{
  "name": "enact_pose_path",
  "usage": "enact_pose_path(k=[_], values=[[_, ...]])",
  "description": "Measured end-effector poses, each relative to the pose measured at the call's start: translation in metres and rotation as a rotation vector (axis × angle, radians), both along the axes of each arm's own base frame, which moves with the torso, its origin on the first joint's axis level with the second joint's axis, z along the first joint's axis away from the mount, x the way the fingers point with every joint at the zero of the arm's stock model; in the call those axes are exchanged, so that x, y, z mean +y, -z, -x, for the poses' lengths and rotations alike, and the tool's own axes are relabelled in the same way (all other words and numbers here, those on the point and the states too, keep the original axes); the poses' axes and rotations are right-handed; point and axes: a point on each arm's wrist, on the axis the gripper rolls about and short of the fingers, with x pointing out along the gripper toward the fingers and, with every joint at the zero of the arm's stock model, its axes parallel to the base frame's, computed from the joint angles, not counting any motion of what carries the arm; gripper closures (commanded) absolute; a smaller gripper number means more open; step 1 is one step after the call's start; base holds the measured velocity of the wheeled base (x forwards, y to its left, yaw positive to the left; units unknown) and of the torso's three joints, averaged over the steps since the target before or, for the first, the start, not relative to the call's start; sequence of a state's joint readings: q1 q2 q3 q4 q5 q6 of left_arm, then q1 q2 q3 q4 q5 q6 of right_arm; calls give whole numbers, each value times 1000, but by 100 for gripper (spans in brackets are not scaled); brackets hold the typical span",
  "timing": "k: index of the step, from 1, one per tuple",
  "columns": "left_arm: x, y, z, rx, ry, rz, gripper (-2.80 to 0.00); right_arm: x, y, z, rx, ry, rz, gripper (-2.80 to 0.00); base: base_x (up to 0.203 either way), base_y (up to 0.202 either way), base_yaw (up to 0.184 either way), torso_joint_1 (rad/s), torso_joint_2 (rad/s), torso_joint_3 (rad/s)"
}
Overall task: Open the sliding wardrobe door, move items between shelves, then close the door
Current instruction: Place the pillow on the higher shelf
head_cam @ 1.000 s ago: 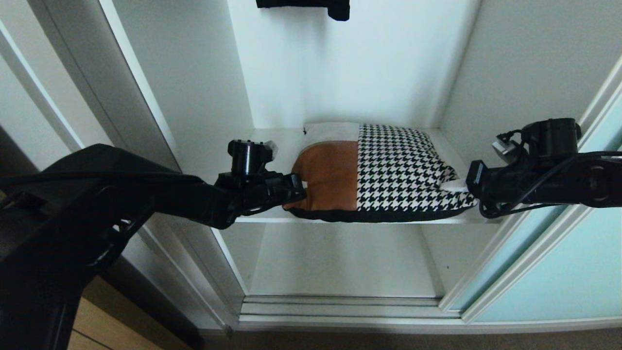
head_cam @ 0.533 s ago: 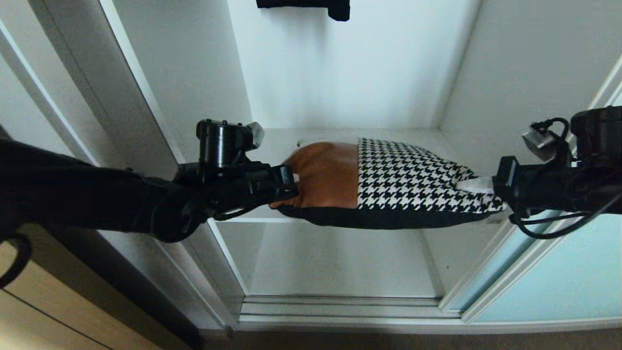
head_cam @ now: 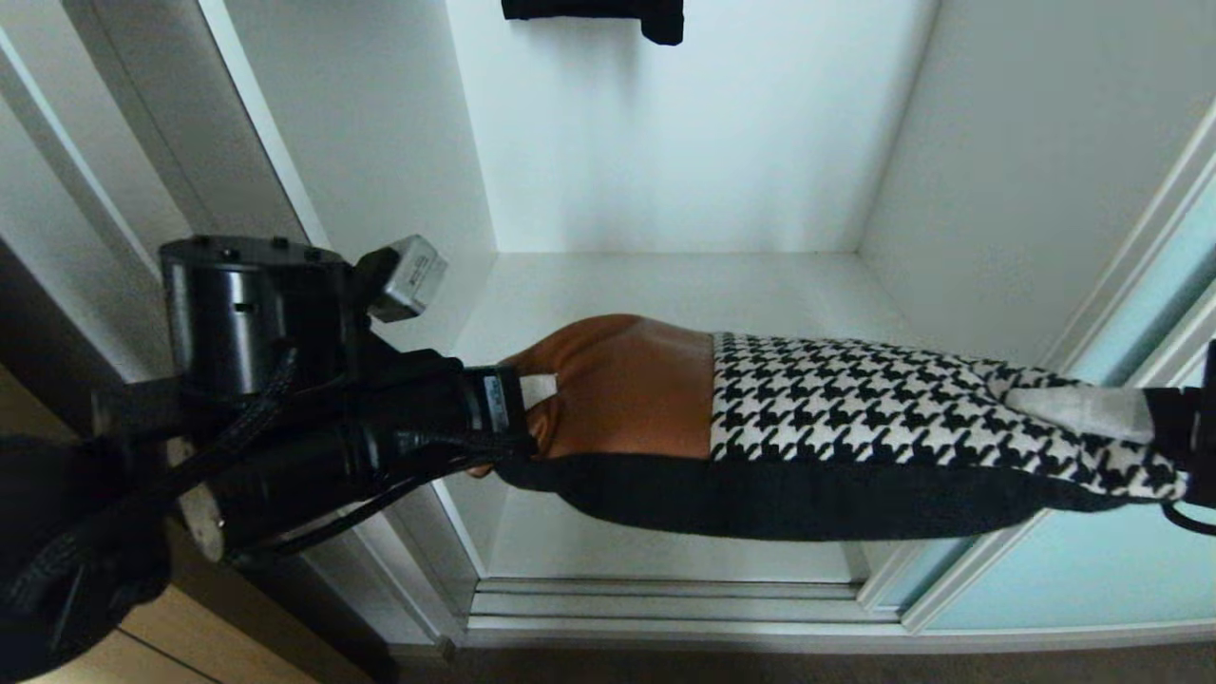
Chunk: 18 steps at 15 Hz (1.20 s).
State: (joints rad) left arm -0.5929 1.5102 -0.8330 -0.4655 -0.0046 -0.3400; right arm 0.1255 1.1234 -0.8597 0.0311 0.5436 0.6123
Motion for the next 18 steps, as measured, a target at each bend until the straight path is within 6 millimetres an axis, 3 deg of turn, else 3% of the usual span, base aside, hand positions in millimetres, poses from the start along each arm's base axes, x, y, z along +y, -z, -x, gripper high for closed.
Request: enact_pose_path(k=[3,8,18], values=[[7,10,22,18,29,-9,0,-2,7,27,10,-9,0,0,0,0,0,0,0,0],[16,22,37,47,33,0,0,-5,22,48,22,-8,-7,0,-57,0,1,2,1,1],[16,16,38,23,30,28,0,-7,21,57,-6,4,-13,0,-195,0,0,0,3,4]])
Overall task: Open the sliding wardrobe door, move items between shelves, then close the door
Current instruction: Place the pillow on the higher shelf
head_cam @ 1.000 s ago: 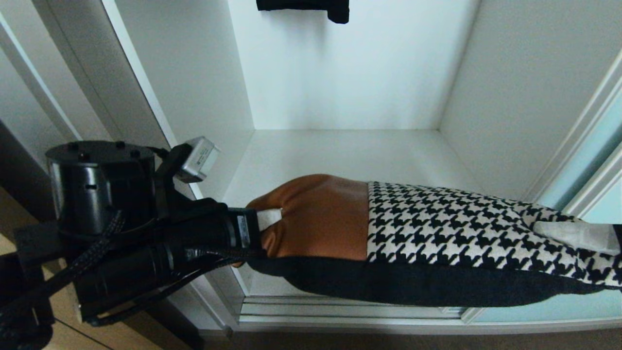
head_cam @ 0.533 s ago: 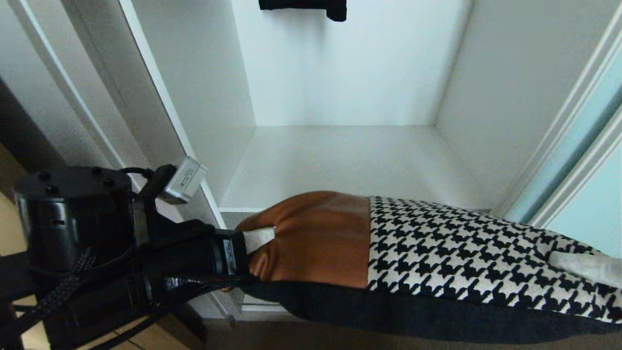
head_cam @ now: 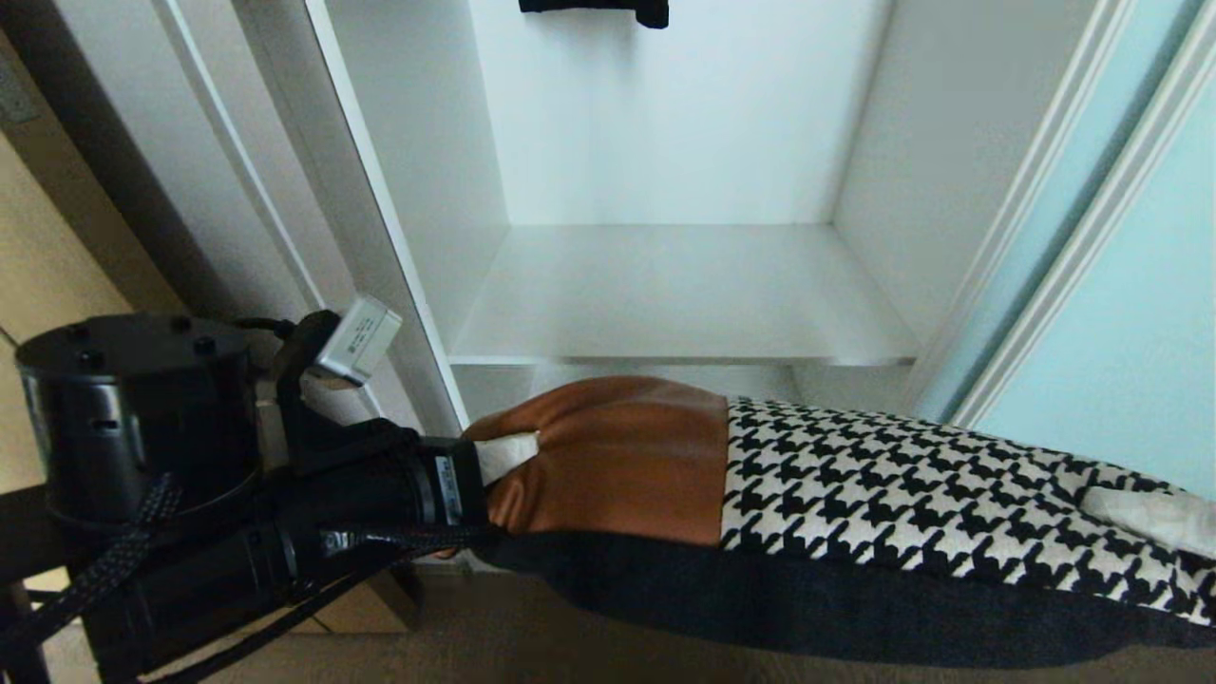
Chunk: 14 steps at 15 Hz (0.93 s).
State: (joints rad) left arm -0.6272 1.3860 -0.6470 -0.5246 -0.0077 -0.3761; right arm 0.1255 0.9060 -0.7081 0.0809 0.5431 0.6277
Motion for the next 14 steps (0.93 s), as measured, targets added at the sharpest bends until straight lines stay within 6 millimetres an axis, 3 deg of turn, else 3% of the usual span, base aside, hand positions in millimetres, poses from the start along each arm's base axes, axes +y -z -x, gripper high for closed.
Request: enact_pose_path(k=[7,14], values=[[-2,0,-3,-10,-2,5,0,0,0,-4,5,-1,2,0,-176,0,1,1,5,0],[-4,11,-7,19,-5,-17,0,1,2,-6,17,0,4,0,0,0,0,0,0,0]])
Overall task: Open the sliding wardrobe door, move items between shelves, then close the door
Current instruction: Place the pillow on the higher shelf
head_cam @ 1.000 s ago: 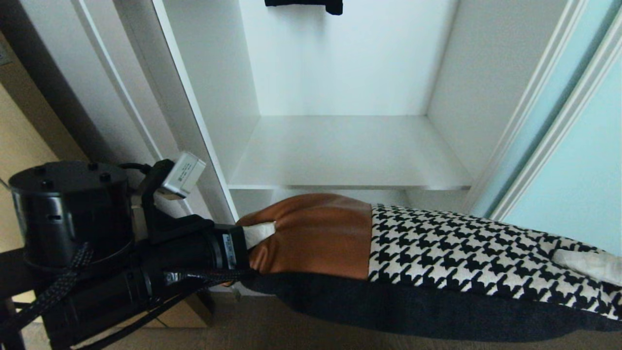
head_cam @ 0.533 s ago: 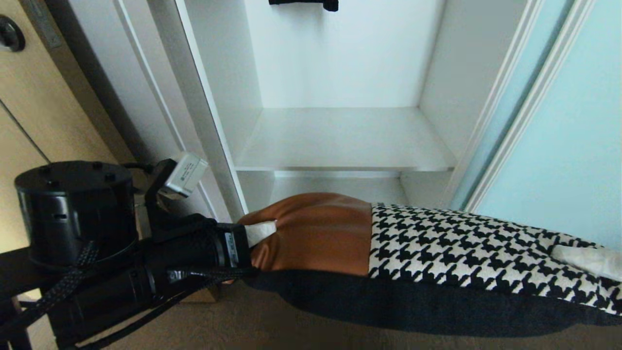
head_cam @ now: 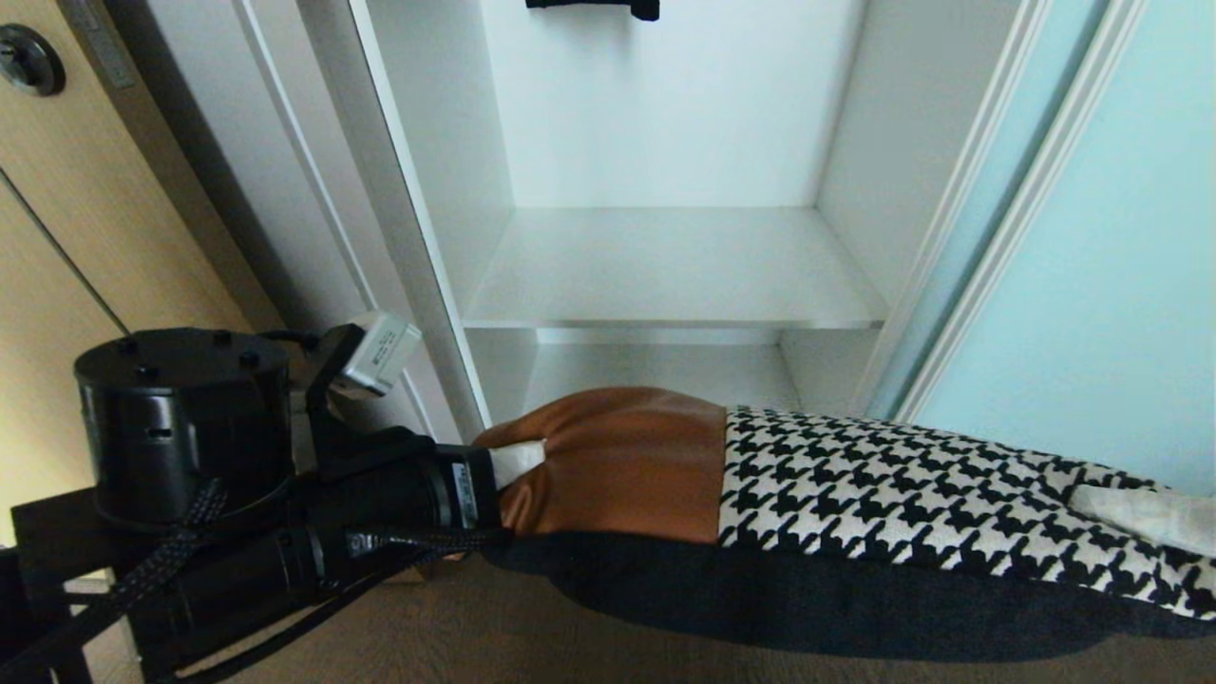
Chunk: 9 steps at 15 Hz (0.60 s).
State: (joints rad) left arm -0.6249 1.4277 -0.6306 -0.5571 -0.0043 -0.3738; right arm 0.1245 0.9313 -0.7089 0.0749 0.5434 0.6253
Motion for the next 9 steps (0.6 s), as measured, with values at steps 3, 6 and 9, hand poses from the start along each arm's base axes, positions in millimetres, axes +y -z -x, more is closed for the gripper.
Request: enact_pose_path(k=[3,6,9], values=[[-1,2,-1,19,-6,7,0,0,1,-2,10,-1,0,0,0,0,0,3,2,-59],[-2,3,-4,25,-13,9,0,1,3,-6,28,0,2,0,0,0,0,3,3,-169],[-5,9,-8,45,-15,-5,0,1,10,-14,67,7,7,0,0,0,0,1,4,-190]])
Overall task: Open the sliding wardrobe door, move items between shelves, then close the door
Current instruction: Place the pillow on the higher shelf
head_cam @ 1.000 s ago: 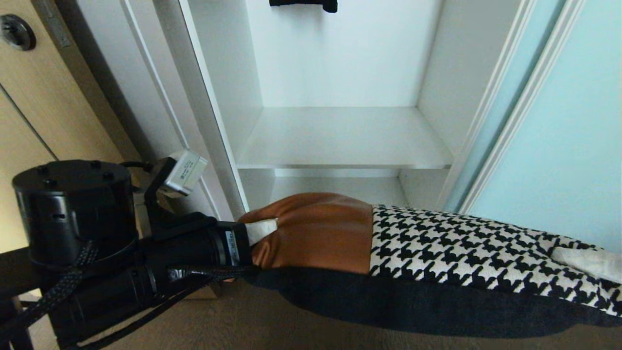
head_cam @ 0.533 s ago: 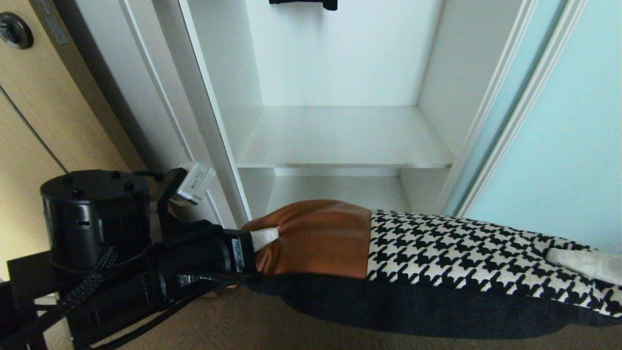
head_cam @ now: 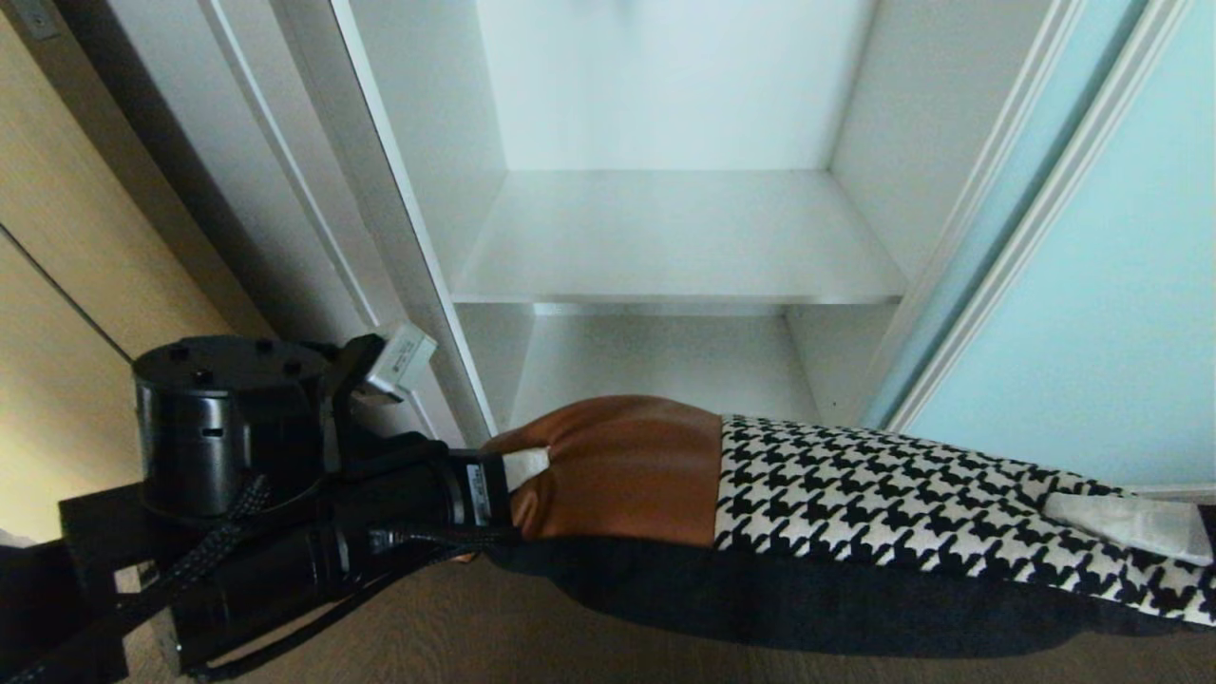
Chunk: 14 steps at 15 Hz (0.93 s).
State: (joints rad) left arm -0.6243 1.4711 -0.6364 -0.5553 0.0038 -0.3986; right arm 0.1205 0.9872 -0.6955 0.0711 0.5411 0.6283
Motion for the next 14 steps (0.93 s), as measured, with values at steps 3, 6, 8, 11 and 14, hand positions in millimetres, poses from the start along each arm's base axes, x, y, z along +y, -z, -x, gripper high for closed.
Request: enact_pose_path(k=[3,6,8,11,14], values=[[-3,6,-5,21,-2,-15,0,0,5,-8,34,3,4,0,0,0,0,8,3,-199],[-5,7,-8,24,-9,-19,0,-1,5,-20,33,21,3,0,0,0,0,8,4,-198],[-6,10,-10,32,-12,-23,0,-1,6,-29,31,25,3,0,0,0,0,7,4,-198],[-10,16,-16,52,-14,-40,0,0,14,-44,47,27,4,0,0,0,0,2,1,-198],[-16,20,-26,47,-38,-46,0,1,17,-53,67,27,8,0,0,0,0,2,3,-197]])
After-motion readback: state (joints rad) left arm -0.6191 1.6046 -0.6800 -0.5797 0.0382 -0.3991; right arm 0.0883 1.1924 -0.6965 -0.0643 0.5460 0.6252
